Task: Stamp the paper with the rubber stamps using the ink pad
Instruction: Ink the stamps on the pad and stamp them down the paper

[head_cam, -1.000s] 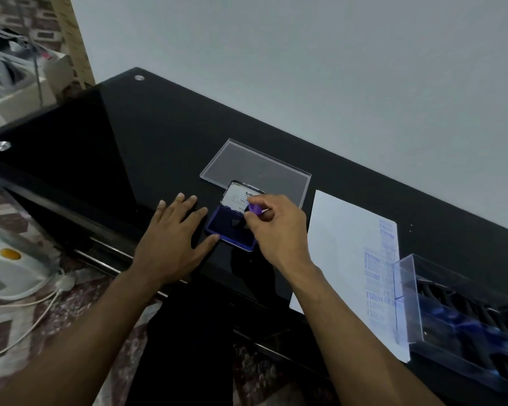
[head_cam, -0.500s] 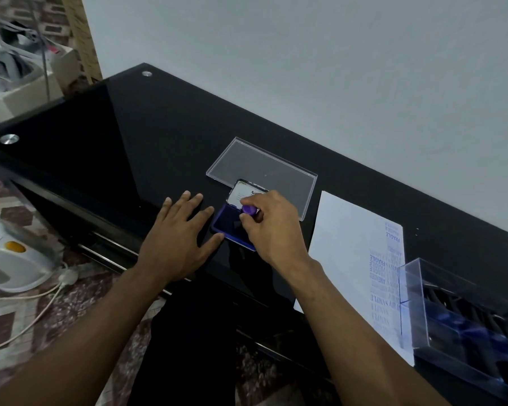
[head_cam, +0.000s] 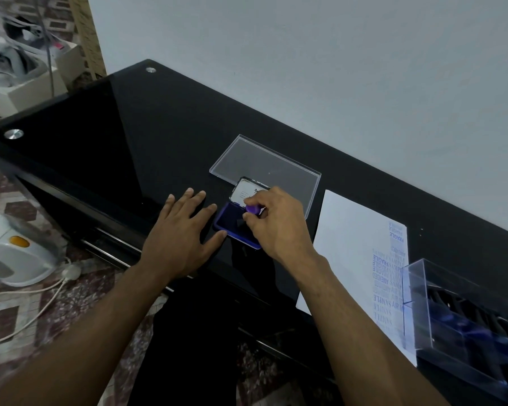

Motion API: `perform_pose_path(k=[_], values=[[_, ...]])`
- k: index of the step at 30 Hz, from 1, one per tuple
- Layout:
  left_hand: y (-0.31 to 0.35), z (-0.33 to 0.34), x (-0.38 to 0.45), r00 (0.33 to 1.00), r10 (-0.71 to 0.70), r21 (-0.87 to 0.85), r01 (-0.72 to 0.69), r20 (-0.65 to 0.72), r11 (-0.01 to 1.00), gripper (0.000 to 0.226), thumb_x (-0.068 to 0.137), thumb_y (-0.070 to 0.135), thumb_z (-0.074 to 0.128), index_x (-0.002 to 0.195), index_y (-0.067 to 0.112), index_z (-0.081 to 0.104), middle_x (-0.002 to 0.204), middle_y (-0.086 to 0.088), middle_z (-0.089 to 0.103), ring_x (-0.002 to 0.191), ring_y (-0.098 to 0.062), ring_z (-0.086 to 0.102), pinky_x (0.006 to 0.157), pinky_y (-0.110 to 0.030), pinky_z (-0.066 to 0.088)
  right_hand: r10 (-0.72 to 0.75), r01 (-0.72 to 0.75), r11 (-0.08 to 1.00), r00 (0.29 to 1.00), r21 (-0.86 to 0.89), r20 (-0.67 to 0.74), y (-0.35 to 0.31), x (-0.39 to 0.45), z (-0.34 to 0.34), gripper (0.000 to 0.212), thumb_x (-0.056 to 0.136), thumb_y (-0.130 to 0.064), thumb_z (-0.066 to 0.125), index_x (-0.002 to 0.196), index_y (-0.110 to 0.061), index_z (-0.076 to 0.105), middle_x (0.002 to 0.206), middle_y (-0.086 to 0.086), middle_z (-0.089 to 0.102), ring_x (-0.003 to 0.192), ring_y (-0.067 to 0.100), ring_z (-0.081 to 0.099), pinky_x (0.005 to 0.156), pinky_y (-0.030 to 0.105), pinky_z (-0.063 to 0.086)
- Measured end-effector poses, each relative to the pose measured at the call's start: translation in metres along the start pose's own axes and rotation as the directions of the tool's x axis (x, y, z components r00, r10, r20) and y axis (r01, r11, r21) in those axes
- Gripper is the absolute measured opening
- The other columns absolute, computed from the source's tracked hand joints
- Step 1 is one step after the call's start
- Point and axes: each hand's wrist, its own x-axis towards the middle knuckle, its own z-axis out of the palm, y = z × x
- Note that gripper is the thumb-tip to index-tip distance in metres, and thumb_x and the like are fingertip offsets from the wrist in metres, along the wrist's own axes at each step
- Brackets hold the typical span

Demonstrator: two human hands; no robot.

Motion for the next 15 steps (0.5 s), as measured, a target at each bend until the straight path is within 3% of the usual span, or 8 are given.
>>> perform_pose_path(k=[6, 12, 15], values=[[-0.0005, 0.0022, -0.0003, 1.000, -0.007, 0.002, 0.007, -0.005, 1.000, 0.079, 0.091, 0.075, 0.023, 0.149, 0.026, 0.045, 0.162, -0.005, 0.031, 0.154, -0.021, 0.014, 0.125, -0.048, 0.007, -0.005, 0.005, 1.000, 1.000, 0.008, 0.011, 0.0010, 0.0024, -0.0013, 0.032, 0.090, -0.024, 0.071, 0.121, -0.021, 0.069, 0.116, -0.002, 0.064, 0.099, 0.013, 0.061, 0.094, 0.035, 0.053], [-0.0007, 0.0021, -0.0001, 1.000, -0.009, 0.004, 0.009, -0.010, 1.000, 0.079, 0.091, 0.075, 0.023, 0.148, 0.025, 0.046, 0.162, -0.005, 0.032, 0.154, -0.021, 0.015, 0.125, -0.047, 0.007, -0.008, 0.008, 0.999, 1.000, 0.049, 0.014, 0.0023, 0.0006, -0.0026, 0.021, 0.081, -0.021, 0.077, 0.102, -0.020, 0.073, 0.102, -0.005, 0.061, 0.085, 0.009, 0.058, 0.083, 0.032, 0.055], [0.0003, 0.0016, -0.0003, 1.000, -0.010, -0.001, 0.010, -0.008, 1.000, 0.080, 0.090, 0.076, 0.023, 0.148, 0.026, 0.046, 0.162, -0.006, 0.032, 0.154, -0.021, 0.015, 0.125, -0.048, 0.007, -0.006, 0.005, 0.998, 1.000, 0.055, 0.013, 0.0033, -0.0007, -0.0019, 0.023, 0.082, -0.022, 0.077, 0.105, -0.020, 0.073, 0.103, -0.005, 0.061, 0.087, 0.008, 0.058, 0.085, 0.032, 0.055]])
